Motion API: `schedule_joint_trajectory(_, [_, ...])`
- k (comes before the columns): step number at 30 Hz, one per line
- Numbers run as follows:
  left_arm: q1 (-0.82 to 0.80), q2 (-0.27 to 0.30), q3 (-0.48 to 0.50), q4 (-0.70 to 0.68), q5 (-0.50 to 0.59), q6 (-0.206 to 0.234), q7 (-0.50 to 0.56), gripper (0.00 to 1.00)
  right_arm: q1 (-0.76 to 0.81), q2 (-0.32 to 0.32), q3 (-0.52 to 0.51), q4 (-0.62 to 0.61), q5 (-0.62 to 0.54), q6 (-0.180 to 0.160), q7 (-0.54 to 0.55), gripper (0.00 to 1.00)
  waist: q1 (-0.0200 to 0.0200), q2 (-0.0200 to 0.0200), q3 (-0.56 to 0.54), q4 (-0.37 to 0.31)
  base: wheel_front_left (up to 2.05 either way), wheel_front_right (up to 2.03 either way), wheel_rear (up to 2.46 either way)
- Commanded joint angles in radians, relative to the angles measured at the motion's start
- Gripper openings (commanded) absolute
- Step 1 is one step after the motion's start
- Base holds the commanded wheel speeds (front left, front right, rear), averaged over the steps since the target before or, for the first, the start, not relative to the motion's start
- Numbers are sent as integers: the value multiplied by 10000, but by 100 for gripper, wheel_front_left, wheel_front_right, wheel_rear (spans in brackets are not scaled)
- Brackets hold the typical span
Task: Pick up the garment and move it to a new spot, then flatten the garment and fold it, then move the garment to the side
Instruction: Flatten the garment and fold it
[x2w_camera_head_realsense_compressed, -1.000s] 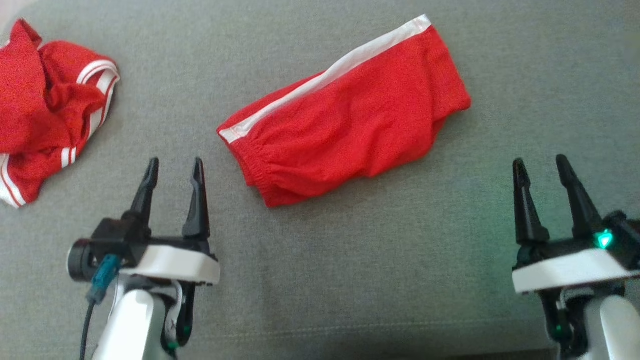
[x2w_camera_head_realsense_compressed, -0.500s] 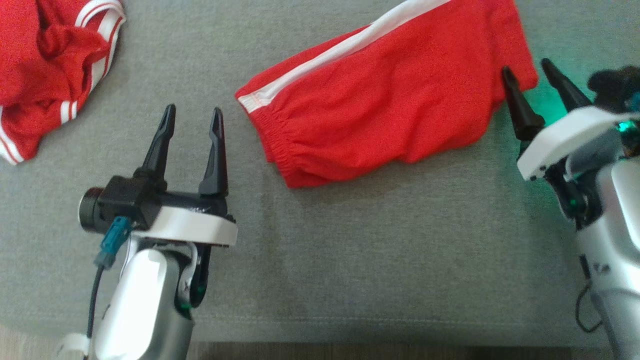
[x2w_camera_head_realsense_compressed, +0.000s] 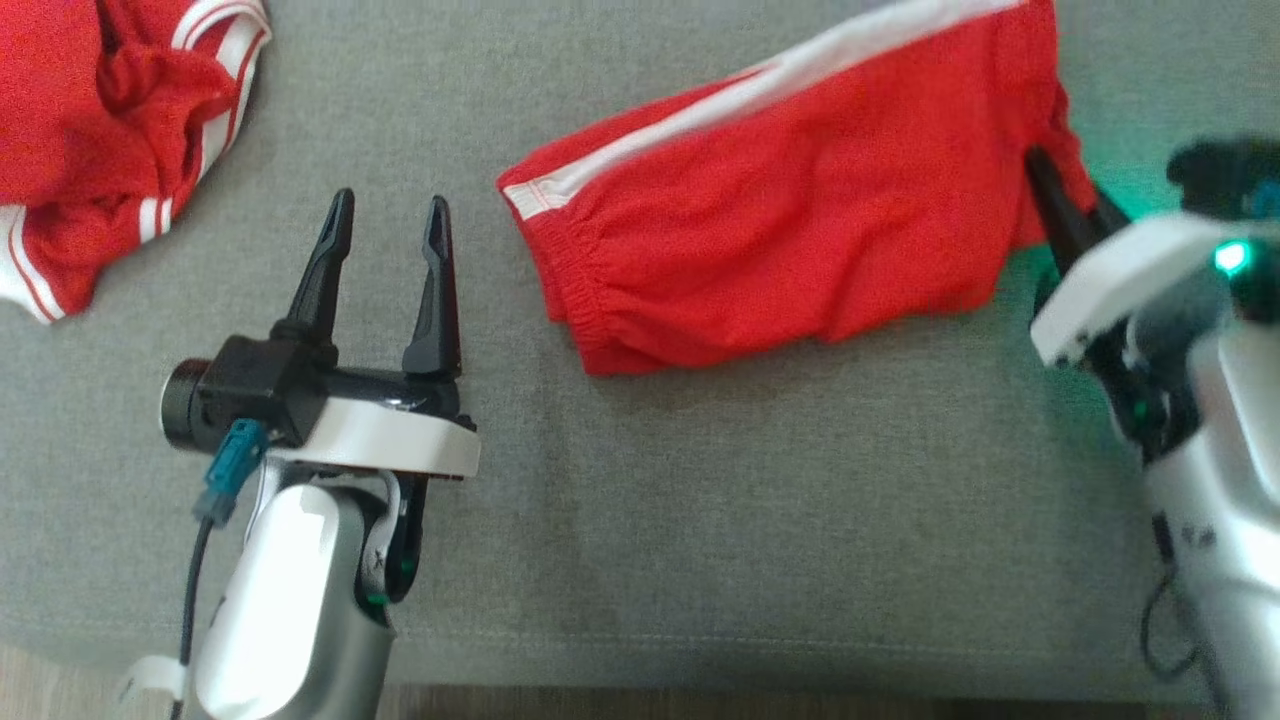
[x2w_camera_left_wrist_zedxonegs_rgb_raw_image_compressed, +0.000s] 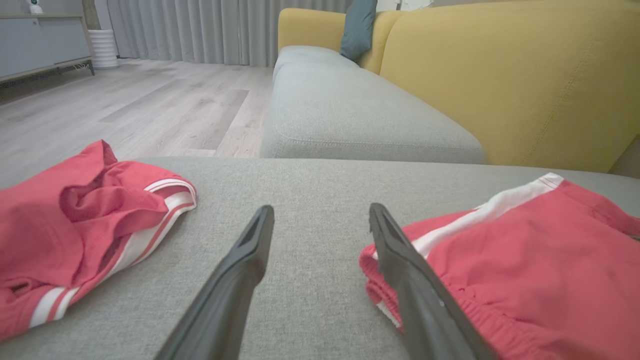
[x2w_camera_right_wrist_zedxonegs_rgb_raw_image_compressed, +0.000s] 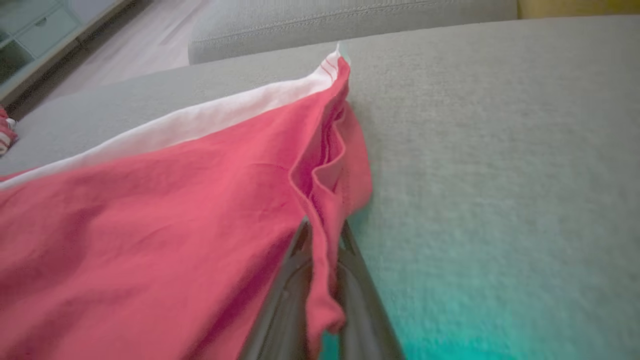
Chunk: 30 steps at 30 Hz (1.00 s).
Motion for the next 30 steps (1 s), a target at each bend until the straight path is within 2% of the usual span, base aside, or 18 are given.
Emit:
schedule_joint_trajectory(1, [36, 75, 401, -229, 109, -57, -51, 100, 919, 178, -231, -533, -83, 40, -419, 0, -1, 0, -330, -159, 0, 0, 0])
schedule_joint_trajectory(5, [350, 92, 447, -99, 157, -95, -51, 100, 2557, 696, -1120, -1221, -291, 40, -966, 0, -1, 0, -817, -362, 0, 0, 0])
schedule_joint_trajectory(11, [653, 111, 494, -5, 138, -135, -51, 100, 4157, 1393, -2301, -2131, -557, 40, -1054, 0, -1, 0, -1217, -533, 0, 0, 0])
schedule_joint_trajectory(14, [746, 117, 504, 54, 130, -149, -51, 100, 4592, 1662, -2808, -2482, -736, 40, -859, 0, -1, 0, -1360, -551, 0, 0, 0])
schedule_joint_trajectory(18, [835, 108, 464, 127, 126, -146, -51, 100, 4606, 1784, -2925, -2904, -1046, 40, -575, 0, -1, 0, -1555, -498, 0, 0, 0])
schedule_joint_trajectory(23, [884, 90, 367, 213, 92, -167, -51, 100, 3882, 1815, -1971, -3883, -1803, 40, -145, 0, -1, 0, -1824, -320, 0, 0, 0])
schedule_joint_trajectory(26, [916, 77, 299, 234, 75, -164, -51, 100, 3263, 1925, -714, -4307, -1968, 40, 167, 0, -1, 0, -1948, -172, 0, 0, 0])
schedule_joint_trajectory(30, [936, 49, 212, 267, -5, -155, -51, 100, 2680, 2109, 1288, -4161, -1630, 40, 513, 0, -1, 0, -2042, 117, 0, 0, 0])
